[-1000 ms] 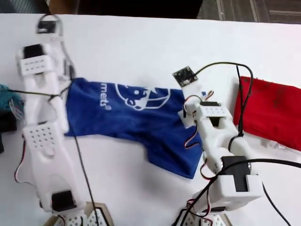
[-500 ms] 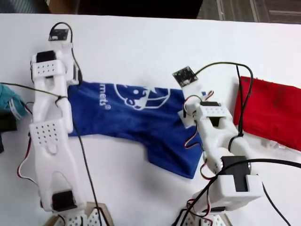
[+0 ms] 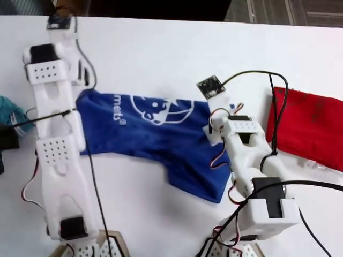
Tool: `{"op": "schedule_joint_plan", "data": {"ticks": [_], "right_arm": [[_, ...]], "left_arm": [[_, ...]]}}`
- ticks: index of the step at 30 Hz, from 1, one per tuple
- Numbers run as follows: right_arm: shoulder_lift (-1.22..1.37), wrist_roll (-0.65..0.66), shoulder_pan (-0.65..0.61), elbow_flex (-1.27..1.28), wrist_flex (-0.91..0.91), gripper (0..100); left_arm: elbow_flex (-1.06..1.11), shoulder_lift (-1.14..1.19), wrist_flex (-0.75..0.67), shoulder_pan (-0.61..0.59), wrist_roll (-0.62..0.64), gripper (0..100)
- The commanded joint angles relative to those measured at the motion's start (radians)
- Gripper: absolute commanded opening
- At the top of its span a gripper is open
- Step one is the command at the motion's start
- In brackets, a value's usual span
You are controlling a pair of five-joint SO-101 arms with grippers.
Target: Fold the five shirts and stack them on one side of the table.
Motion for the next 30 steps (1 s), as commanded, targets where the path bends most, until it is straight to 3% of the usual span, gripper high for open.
{"op": "schedule_joint_plan", "data": {"ticks": [1,9,17,22,30], "right_arm": [[-0.077,-0.006,0.008,-0.041,0.053,2.0],[-0.46,0.003,-0.163,-0.048,0.317,2.0],[-0.687,0.025,-0.364,0.094,0.561,2.0],[-0.691,0.069,-0.473,0.242,0.518,2.1],[-0.526,0.071,-0.503,0.281,0.344,2.1]], "left_arm": [[0.007,-0.094,0.029,0.02,-0.028,19],[0.456,-0.319,0.028,0.115,-0.071,7],[0.862,-0.525,-0.061,0.164,-0.107,6],[1.092,-0.525,-0.288,0.144,-0.107,3],[1.333,-0.523,-0.603,0.133,-0.101,3]]}}
